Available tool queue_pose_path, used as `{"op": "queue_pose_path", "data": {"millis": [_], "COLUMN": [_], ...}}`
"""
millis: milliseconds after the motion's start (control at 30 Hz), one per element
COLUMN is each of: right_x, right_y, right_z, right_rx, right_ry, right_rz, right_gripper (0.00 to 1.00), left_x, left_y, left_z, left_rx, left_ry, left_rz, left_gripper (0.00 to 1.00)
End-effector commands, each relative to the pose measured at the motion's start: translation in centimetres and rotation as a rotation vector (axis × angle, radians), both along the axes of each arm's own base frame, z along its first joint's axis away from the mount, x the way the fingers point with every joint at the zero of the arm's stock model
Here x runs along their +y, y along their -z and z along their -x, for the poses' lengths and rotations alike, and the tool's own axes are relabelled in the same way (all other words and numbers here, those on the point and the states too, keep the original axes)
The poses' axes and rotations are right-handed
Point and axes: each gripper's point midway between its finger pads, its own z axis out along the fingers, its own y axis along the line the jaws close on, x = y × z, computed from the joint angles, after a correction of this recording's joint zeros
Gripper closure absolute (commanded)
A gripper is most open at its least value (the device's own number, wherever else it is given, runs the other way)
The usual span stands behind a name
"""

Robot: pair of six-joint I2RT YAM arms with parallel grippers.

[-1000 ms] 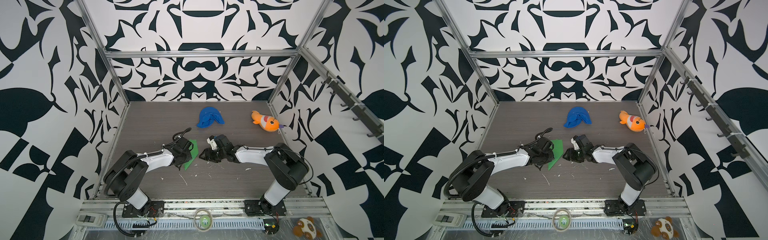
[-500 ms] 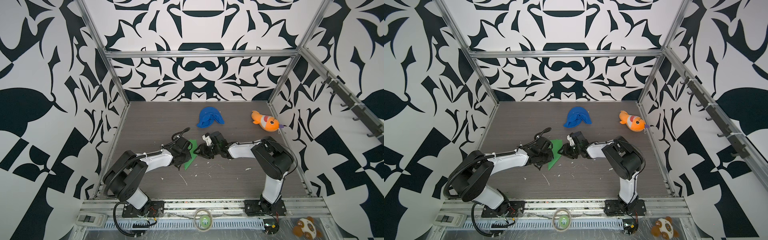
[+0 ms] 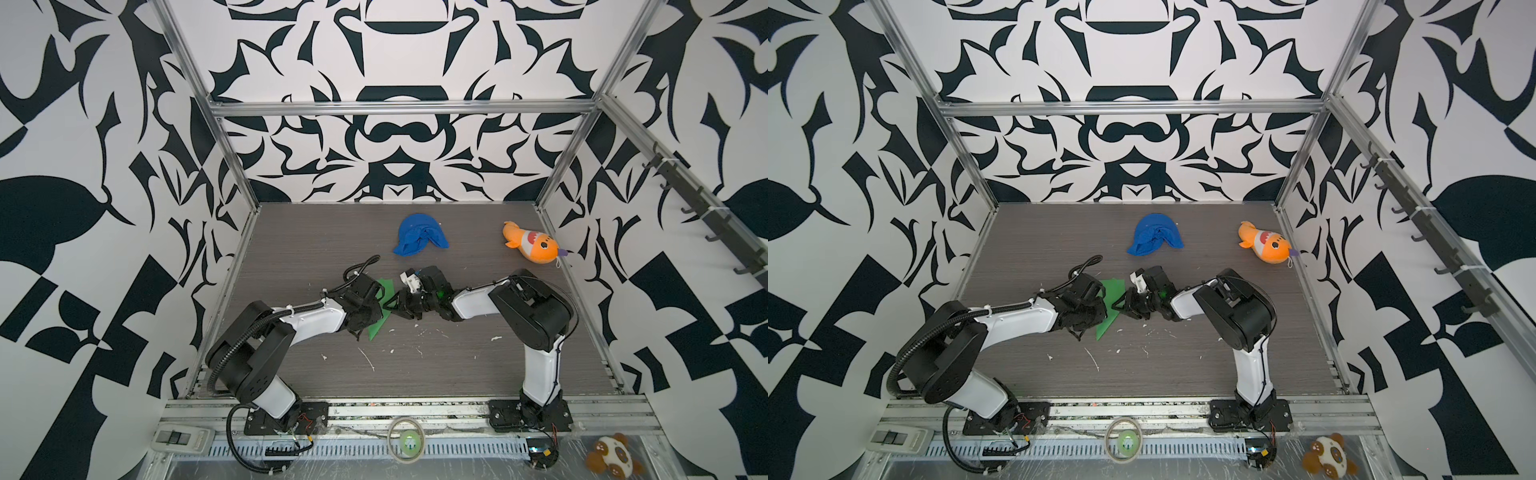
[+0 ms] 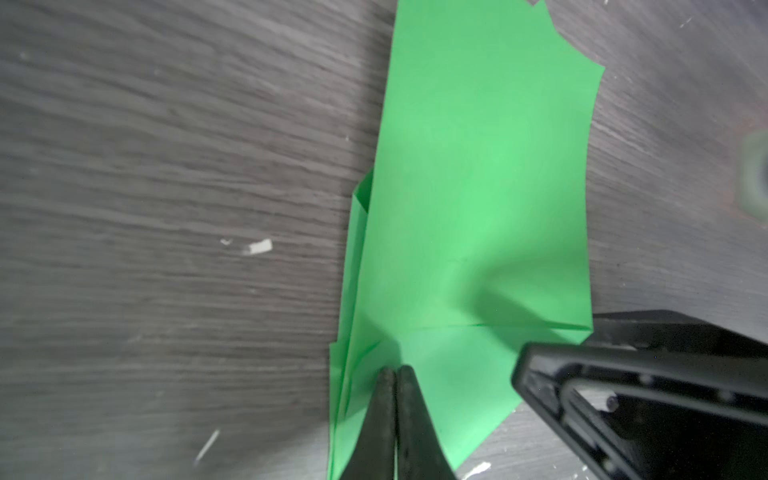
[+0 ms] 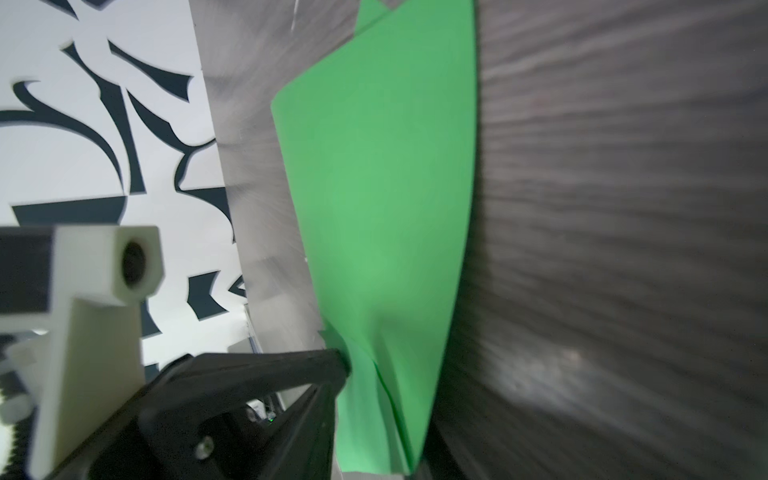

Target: Fold a paper plane with a square sheet of paper (pick it up from the middle)

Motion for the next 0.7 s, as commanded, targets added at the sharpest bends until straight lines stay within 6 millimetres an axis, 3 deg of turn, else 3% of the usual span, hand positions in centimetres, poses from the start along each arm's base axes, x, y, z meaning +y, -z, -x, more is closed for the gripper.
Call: {"op": "queue_pose_path", "data": {"millis": [0,167,400,533,667], "right_x": [-0.2,-1.5,-6.0,-9.3,-12.5], "right_y": [-0.2,-1.3,-3.1,-3.6,-4.0], "right_z": [-0.3,-0.8,-1.0,-1.1,-1.2], "right_rx": [-0.027,-0.083,-0.149,-0.122,-0.069], "right_ry": [0.010,0.076,0.232,0.342,0.448], "right_rz": [0.011,0.045,0.159,0.222,0.277], "right_gripper": [0.82,0.96,1.00,1.00,1.00], "left_x": [1.4,-0.3,-2.7,-4.5,-6.6], "left_y": [2.0,-2.4,-8.2,-9.6,-10.1], "left_z": [1.9,0.5,-0.6,-0.7,-1.1], "left_rx": [0.075,-0.059,-0.293,-0.403,-0.487], "left_ry": [0.013,0.080,0.209,0.312,0.406], "left_rz": [-0.054,0.043,0.155,0.180,0.173], "left_gripper": [0.92,0.82,0.40,0.24,0.01]}}
